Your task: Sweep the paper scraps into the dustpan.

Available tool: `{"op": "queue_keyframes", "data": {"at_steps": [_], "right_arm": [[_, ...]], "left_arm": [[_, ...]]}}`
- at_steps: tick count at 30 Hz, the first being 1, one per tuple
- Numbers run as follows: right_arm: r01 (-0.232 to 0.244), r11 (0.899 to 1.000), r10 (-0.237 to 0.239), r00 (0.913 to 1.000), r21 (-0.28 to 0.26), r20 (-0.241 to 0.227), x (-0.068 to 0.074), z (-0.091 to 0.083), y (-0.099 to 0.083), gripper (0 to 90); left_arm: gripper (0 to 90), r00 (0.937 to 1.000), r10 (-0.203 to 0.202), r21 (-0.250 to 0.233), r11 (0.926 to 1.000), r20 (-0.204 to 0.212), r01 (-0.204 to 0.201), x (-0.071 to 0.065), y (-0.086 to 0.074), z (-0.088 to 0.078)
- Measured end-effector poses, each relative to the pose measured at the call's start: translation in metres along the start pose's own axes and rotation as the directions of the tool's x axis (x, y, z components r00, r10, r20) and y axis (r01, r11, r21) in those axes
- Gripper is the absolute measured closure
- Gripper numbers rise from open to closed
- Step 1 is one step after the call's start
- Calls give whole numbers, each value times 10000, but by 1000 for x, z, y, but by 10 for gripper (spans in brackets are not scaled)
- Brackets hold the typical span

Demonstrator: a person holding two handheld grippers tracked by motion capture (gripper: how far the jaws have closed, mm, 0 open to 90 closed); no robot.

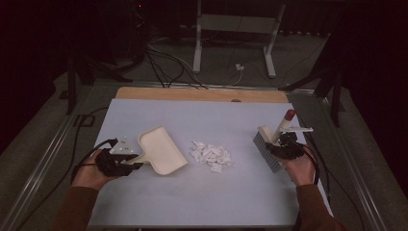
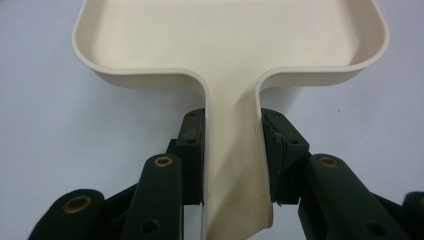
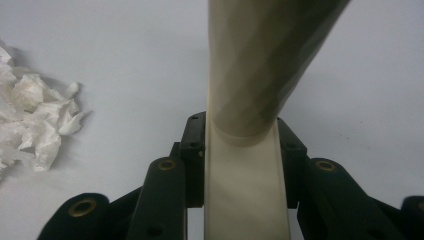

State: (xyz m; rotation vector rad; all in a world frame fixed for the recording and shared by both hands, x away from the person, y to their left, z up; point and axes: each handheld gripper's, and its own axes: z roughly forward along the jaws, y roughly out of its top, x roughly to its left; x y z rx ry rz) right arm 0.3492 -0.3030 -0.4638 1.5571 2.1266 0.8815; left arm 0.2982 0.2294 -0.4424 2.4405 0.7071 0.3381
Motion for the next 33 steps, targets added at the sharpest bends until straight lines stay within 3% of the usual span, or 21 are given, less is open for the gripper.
{"op": "queue_keyframes", "data": {"at_steps": [15, 17, 20, 33], "right_arm": [[45, 10000, -44, 10000, -20, 40, 2, 1, 0, 669], [60, 10000, -60, 10000, -29, 29, 2, 1, 1, 669], [-192, 9998, 190, 9992, -51, -340, 2, 2, 1, 669], [-29, 10000, 28, 9999, -53, -168, 5, 3, 2, 669]], "left_arm": [[665, 9992, 257, 339, 9991, 292, -267, -1, 11, 14], [665, 9989, 297, 383, 9988, 364, -311, -1, 12, 16], [665, 9984, 303, 455, 9984, 487, -325, -1, 13, 20], [665, 9928, 308, 857, 9955, 1160, -409, 1, 18, 35]]}}
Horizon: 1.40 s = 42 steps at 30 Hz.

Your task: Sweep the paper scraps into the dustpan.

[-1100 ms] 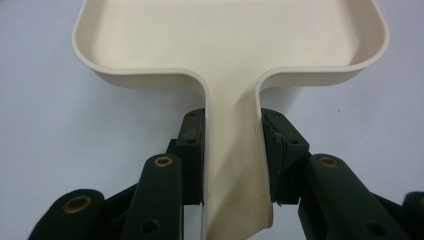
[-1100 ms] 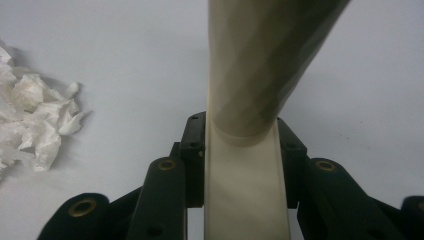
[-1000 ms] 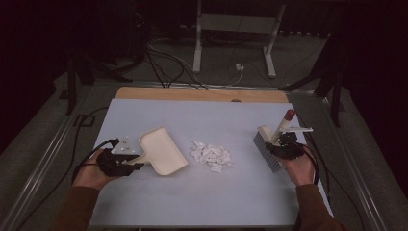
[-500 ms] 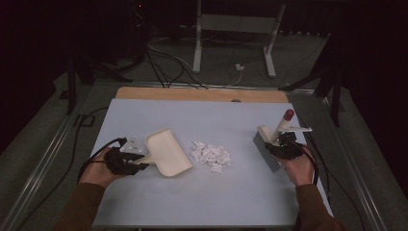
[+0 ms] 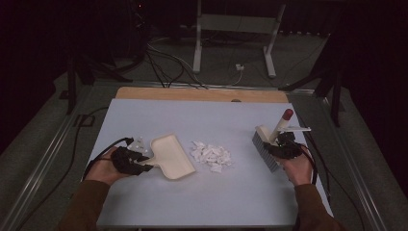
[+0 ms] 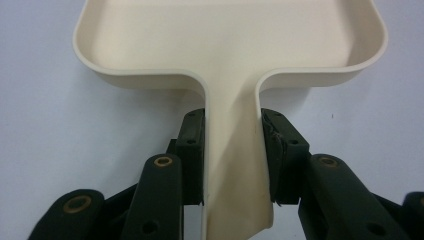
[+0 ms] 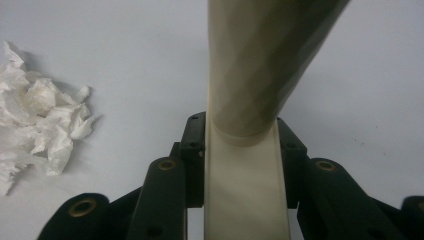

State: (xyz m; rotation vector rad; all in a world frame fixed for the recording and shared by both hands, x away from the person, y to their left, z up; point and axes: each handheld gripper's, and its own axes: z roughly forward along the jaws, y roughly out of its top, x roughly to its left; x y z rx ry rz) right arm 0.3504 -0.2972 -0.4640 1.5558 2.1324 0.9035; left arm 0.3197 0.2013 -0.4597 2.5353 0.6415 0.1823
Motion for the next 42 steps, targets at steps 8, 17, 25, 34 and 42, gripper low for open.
{"op": "queue_keyframes", "data": {"at_steps": [8, 17, 25, 34, 42], "right_arm": [[5, 10000, -5, 10000, -12, -10, 0, 0, 0, 669], [10, 10000, -10, 10000, -18, -5, 0, 0, 0, 669], [13, 10000, -13, 10000, -21, -15, 0, 0, 0, 669], [13, 10000, -13, 10000, -9, -98, 3, 1, 1, 669], [370, 9993, -370, 9992, 74, -116, 20, 6, 4, 669]], "left_arm": [[665, 9996, 133, 99, 9999, 246, -136, 0, 6, 6], [665, 9984, 448, 350, 9983, 349, -460, -3, 15, 13], [665, 9967, 655, 573, 9960, 484, -682, -3, 18, 18], [665, 9952, 770, 630, 9947, 598, -808, -5, 22, 20], [665, 9948, 844, 783, 9930, 570, -887, -6, 25, 21]]}}
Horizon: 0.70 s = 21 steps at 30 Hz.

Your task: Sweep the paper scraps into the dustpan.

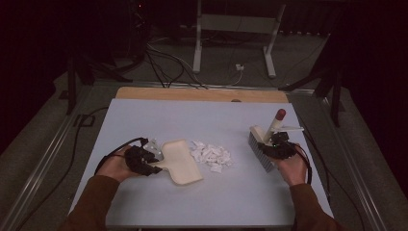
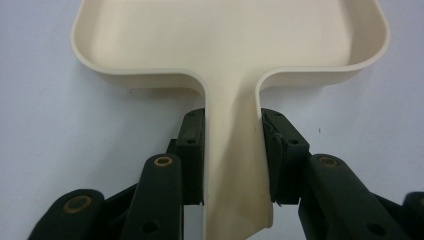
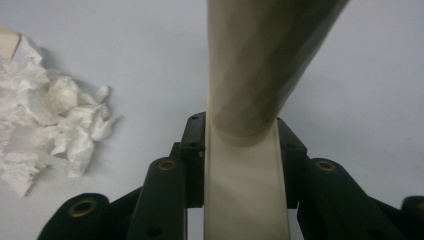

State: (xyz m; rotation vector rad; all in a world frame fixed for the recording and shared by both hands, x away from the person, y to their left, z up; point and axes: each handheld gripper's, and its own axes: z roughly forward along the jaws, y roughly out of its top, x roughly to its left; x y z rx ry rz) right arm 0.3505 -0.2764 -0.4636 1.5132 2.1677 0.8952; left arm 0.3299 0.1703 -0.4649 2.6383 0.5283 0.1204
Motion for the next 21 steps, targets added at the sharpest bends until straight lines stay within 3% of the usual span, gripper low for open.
{"op": "queue_keyframes", "data": {"at_steps": [9, 21], "right_arm": [[411, 9991, -412, 9991, 101, 51, 20, 8, 8, 669], [626, 9980, -624, 9977, 72, -260, 43, 19, 18, 669]], "left_arm": [[665, 9999, 135, 101, 9999, 27, -135, 0, 4, 2], [665, 9998, 187, 98, 9998, 51, -188, -1, 7, 5]]}}
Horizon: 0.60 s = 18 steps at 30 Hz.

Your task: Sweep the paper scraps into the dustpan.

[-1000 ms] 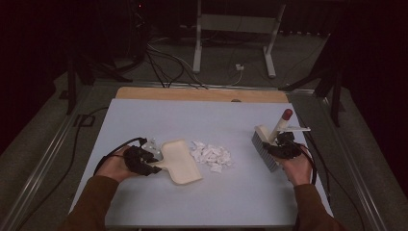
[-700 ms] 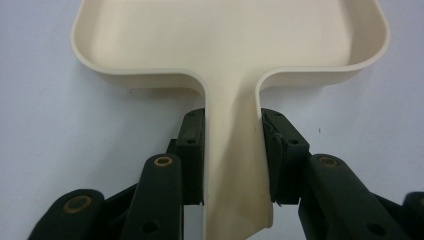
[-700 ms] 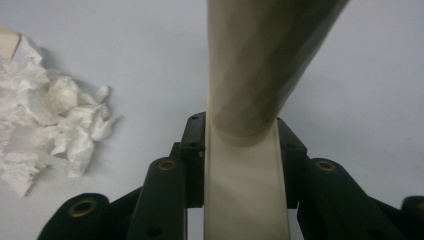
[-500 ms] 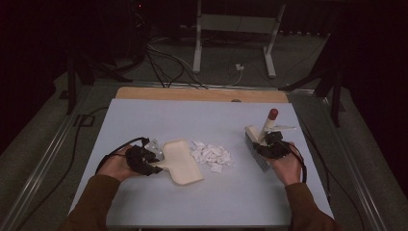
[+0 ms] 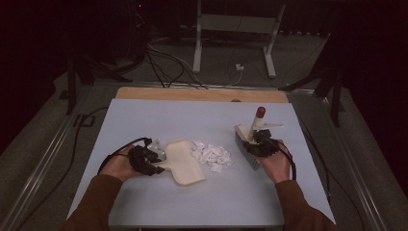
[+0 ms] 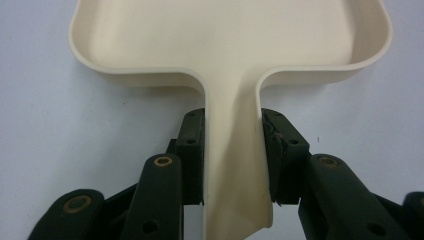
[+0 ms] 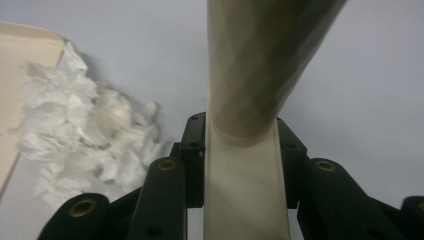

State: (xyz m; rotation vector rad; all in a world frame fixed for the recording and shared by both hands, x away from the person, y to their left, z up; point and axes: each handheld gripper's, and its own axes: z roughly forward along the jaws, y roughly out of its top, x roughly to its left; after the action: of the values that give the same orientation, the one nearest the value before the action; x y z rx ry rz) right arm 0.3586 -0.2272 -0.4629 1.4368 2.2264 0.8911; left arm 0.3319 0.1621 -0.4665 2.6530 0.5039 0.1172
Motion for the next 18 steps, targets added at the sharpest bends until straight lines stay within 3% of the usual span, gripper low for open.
{"op": "queue_keyframes", "data": {"at_steps": [18], "right_arm": [[776, 9969, -779, 9963, -86, -377, 48, 25, 22, 669]], "left_arm": [[664, 10000, -8, 9, 10000, 4, 8, 0, 0, 1]]}}
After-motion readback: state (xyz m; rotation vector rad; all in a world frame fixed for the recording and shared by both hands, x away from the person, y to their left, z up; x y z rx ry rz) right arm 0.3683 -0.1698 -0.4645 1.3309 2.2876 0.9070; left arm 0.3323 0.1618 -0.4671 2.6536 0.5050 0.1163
